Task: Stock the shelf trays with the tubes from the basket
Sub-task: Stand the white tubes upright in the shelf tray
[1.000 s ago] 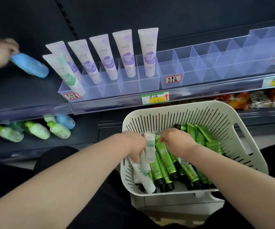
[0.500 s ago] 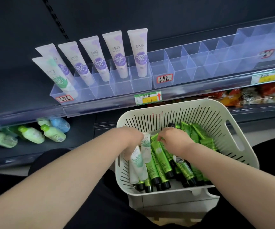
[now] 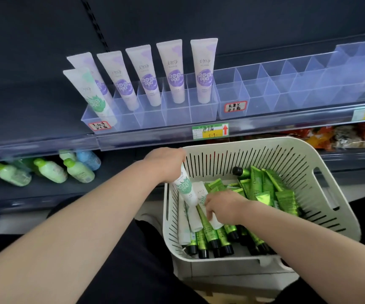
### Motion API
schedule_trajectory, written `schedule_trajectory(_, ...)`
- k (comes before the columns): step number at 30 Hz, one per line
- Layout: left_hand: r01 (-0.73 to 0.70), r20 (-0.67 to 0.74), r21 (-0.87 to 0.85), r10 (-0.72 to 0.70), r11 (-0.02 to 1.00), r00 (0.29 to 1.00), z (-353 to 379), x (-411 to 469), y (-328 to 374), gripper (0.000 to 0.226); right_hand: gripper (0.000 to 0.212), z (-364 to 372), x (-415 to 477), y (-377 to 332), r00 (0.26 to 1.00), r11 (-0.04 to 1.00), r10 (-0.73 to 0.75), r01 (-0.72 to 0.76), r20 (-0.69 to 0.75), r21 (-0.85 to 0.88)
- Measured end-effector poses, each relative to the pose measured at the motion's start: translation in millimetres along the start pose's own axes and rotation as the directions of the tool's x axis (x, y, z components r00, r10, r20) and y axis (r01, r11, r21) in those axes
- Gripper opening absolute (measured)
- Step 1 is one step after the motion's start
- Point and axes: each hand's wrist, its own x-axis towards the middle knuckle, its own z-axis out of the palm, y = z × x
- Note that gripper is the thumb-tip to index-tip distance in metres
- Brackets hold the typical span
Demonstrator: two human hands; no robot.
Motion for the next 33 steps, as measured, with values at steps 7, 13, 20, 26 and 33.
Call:
schedule_trajectory(7, -0.053, 0.039, 0.028, 0.052, 0.998, 0.998, 5, 3, 14, 0.041, 0.03, -12, -6, -2, 0.996, 0.979, 0.088, -0.084, -0.017, 0.187)
schedule_trajectory(13, -0.038, -0.037, 0.068, 0.04, 0.997, 0.998, 13, 4, 17, 0.032, 0.06, -5, 40, 11, 0.969, 0.98, 0.191, -0.18, -0.155, 0.084)
schedule_trajectory(20, -0.052, -0.089, 0.085, 0.06, 0.995, 0.994, 16, 10, 17, 0.021, 0.086, -8, 58, 22, 0.986, 0.985, 0.165, -0.163, 0.029, -0.057)
schedule_trajectory(26, -0.04, -0.132, -0.003, 0.039, 0.999, 0.991, 18, 4, 15, 0.009, 0.048, -11, 22, 32, 0.963, 0.83, 0.248, -0.154, -0.107, 0.537)
schedule_trajectory(33, -0.071, -0.302, -0.223, 0.0, 0.972, 0.953, 7, -25, 10, 0.014, 0.017, -49, -34, 18, 0.873, 0.778, 0.326, -0.028, -0.364, 0.628)
